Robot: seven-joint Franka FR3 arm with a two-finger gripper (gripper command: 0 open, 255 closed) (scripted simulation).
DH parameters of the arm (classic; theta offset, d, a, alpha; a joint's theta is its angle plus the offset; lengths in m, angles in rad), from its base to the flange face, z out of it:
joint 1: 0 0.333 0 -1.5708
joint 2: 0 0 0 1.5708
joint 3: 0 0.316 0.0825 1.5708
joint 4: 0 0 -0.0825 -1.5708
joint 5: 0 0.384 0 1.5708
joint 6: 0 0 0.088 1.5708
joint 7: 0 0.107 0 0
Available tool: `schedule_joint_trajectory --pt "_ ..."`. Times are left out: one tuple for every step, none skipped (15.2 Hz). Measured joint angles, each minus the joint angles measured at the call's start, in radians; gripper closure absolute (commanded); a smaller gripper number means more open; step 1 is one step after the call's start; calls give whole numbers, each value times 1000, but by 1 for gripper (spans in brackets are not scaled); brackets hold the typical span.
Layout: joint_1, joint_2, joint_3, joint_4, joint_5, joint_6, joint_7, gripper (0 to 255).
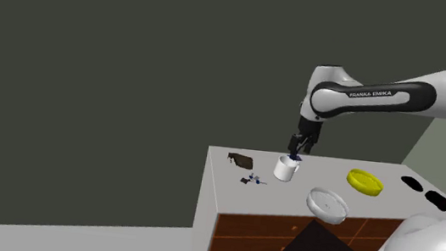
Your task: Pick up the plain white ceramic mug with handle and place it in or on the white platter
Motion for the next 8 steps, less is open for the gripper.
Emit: schedule_joint_trajectory --pt "-5 32 -15 2 -2 31 -16 0" --pt "-8 61 -26 4 -1 58 -26 0" --pt "-13 97 -42 24 1 77 -45 0" --pt "-15 137 -55 38 5 103 -60 0" --pt "-19 177 -69 52 10 129 -77 0" --pt "-22 208 -79 67 16 147 -91 0" --pt "-25 247 -91 83 24 170 -109 0" --pt "-30 277 -102 84 30 198 -125 0"
